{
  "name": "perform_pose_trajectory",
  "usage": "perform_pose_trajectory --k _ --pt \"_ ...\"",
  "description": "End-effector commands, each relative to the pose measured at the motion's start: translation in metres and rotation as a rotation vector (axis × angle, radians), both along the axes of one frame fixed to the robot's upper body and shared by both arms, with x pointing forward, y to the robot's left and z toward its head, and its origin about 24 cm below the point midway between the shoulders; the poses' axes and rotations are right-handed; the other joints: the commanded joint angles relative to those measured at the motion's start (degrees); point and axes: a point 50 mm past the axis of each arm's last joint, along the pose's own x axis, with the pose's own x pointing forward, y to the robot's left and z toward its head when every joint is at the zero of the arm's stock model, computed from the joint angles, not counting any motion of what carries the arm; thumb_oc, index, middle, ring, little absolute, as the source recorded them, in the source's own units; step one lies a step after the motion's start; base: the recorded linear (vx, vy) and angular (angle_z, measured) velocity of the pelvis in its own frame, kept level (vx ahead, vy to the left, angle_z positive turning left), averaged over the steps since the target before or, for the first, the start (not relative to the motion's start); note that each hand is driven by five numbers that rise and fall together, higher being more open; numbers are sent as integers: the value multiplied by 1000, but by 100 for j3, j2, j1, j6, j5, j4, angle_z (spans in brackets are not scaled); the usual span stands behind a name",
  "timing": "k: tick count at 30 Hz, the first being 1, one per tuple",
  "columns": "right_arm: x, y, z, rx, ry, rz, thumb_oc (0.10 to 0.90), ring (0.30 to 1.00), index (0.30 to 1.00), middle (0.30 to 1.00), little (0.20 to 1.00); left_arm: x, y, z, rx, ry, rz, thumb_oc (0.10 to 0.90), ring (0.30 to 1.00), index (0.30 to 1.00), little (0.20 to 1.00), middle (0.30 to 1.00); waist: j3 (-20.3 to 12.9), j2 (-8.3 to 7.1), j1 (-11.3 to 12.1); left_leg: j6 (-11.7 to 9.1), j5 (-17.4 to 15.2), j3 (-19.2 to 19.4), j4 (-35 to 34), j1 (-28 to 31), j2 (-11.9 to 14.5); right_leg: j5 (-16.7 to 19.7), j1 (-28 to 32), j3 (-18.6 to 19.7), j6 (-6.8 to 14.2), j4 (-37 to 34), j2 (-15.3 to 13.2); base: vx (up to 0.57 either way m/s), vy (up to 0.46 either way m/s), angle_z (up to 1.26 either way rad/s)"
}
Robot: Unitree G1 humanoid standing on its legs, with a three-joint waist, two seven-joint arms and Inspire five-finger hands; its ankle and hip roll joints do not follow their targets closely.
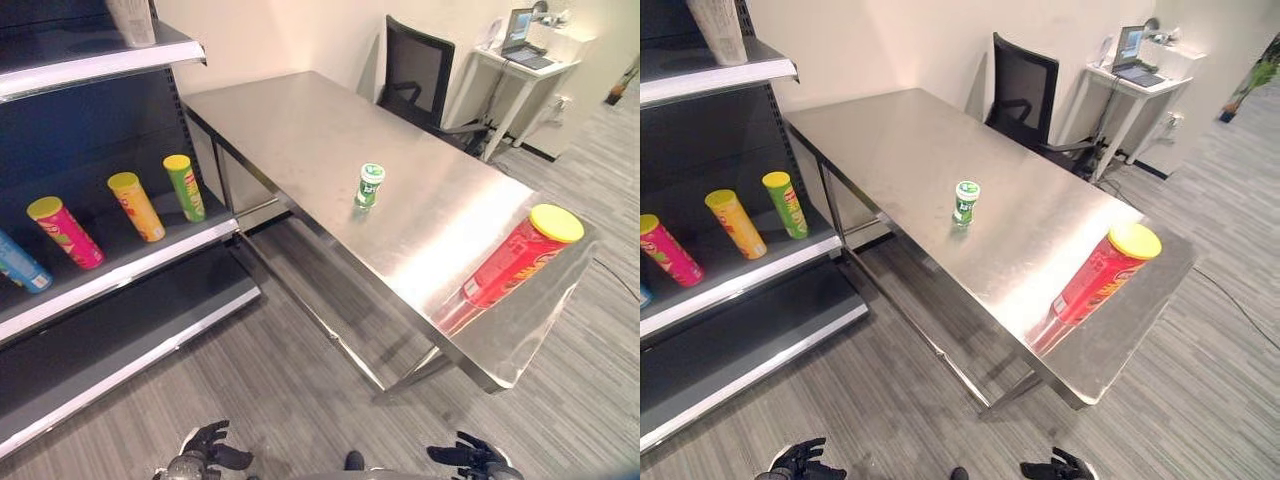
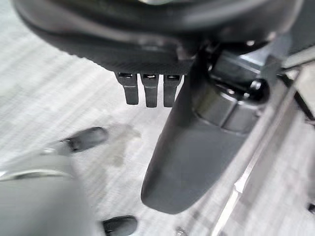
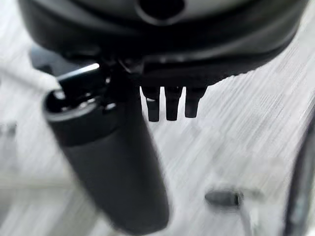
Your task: Put the goods on the table back onto the shelves and tidy them up.
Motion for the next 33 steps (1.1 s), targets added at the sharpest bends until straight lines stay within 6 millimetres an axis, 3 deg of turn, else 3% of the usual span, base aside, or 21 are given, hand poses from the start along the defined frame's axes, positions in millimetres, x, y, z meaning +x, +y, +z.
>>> perform_pose_trajectory --k 1,2,3,4,5,6,7,10,11,12,13,15,16,17,21,23,25,27,33 --pt "-14 -100 55 -302 -56 -175 800 900 900 900 900 34 9 14 37 -101 -63 800 900 900 900 900 189 -86 -213 90 -321 49 23 -78 -197 -234 177 80 393 27 -210 14 -2 -15" --pt "-14 -101 56 -303 -56 -176 800 900 900 900 900 34 8 14 35 -101 -65 800 900 900 900 900 188 -76 -199 89 -324 56 23 -76 -195 -233 175 87 393 27 -208 12 9 -22" --pt "-16 -124 75 -377 -93 -216 800 900 900 900 900 33 8 13 31 -99 -72 800 900 900 900 900 206 -70 -258 88 -369 96 23 -33 -184 -236 182 130 415 27 -195 19 20 -22" --pt "-7 -158 119 -528 -198 -199 800 900 900 900 900 31 6 13 26 -98 -87 800 900 900 900 900 199 -68 -358 90 -402 189 23 -4 -176 -228 142 226 443 27 -189 10 31 -28" --pt "9 -176 159 -636 -316 -155 800 900 900 900 900 30 6 12 24 -94 -90 800 900 900 900 900 178 -73 -441 85 -404 268 23 -5 -174 -203 91 281 455 27 -192 14 40 -35" --pt "17 -184 185 -721 -385 -115 800 900 900 900 900 28 6 12 21 -92 -90 800 900 900 900 900 185 -65 -497 84 -444 310 23 39 -166 -221 102 313 467 27 -180 13 27 -44" --pt "31 -192 228 -836 -490 -50 800 900 900 900 900 26 6 11 19 -88 -90 800 900 900 900 900 177 -70 -564 78 -455 358 23 58 -152 -222 81 329 478 27 -177 26 21 -44" --pt "75 -165 323 -1055 -824 201 800 900 900 900 900 26 5 11 17 -89 -101 800 900 900 900 900 170 -69 -685 74 -484 503 23 116 -125 -210 44 429 487 27 -160 1 10 -32" --pt "74 -165 323 -1055 -824 199 800 900 900 900 900 27 4 11 17 -90 -102 800 900 900 900 900 165 -72 -678 75 -459 505 23 95 -130 -191 22 432 481 27 -166 6 -12 -45" --pt "91 -141 382 -1167 -1045 325 800 900 900 900 900 27 1 11 7 -95 -129 800 900 900 900 900 157 -86 -712 68 -493 577 23 140 -105 -200 20 487 500 27 -142 -10 -17 -44" --pt "91 -141 383 -1167 -1046 325 800 900 900 900 900 27 1 11 7 -96 -130 800 900 900 900 900 151 -90 -709 69 -467 581 23 118 -110 -179 -3 492 493 27 -147 7 -21 -40" --pt "101 -105 445 -1231 -1395 409 800 900 900 900 900 32 -9 13 -17 -121 -219 800 900 900 900 900 112 -72 -666 60 -514 635 23 165 -76 -217 3 499 511 27 -135 5 -15 -17" --pt "102 -105 445 -1231 -1397 409 800 900 900 900 900 32 -9 13 -17 -121 -217 800 900 900 900 900 110 -81 -672 60 -484 639 23 146 -82 -193 -18 504 504 27 -140 20 -2 -18" --pt "108 -79 474 -1291 -1547 475 800 900 900 900 900 35 -14 15 -19 -133 -271 800 900 900 900 900 78 -60 -583 60 -531 639 23 181 -74 -245 18 478 518 27 -136 -5 0 -15" --pt "112 -59 499 -1265 -1735 485 800 900 900 900 900 38 -17 17 -18 -151 -300 800 900 900 900 900 26 -79 -506 59 -502 618 23 170 -86 -234 40 421 502 27 -149 7 1 2" --pt "119 -43 514 -1139 -1883 534 800 900 900 900 900 39 -17 17 -15 -153 -319 800 900 900 900 900 8 -100 -396 51 -489 574 23 172 -90 -243 93 356 487 27 -162 10 3 12" --pt "121 -43 515 -1134 -1886 538 800 900 900 900 900 39 -17 17 -16 -154 -315 800 900 900 900 900 9 -97 -420 51 -489 573 23 174 -91 -244 96 355 487 27 -163 4 1 12" --pt "129 -25 516 -903 -2019 621 800 900 900 900 900 33 -17 15 -25 -136 -298 800 900 900 900 900 -12 -96 -346 42 -460 504 23 160 -95 -250 148 275 464 27 -178 26 7 22" --pt "141 -8 498 -627 -2094 683 800 900 900 900 900 26 -17 11 -25 -110 -283 800 900 900 900 900 -20 -88 -290 41 -443 426 23 145 -109 -269 212 184 435 27 -201 14 6 19"
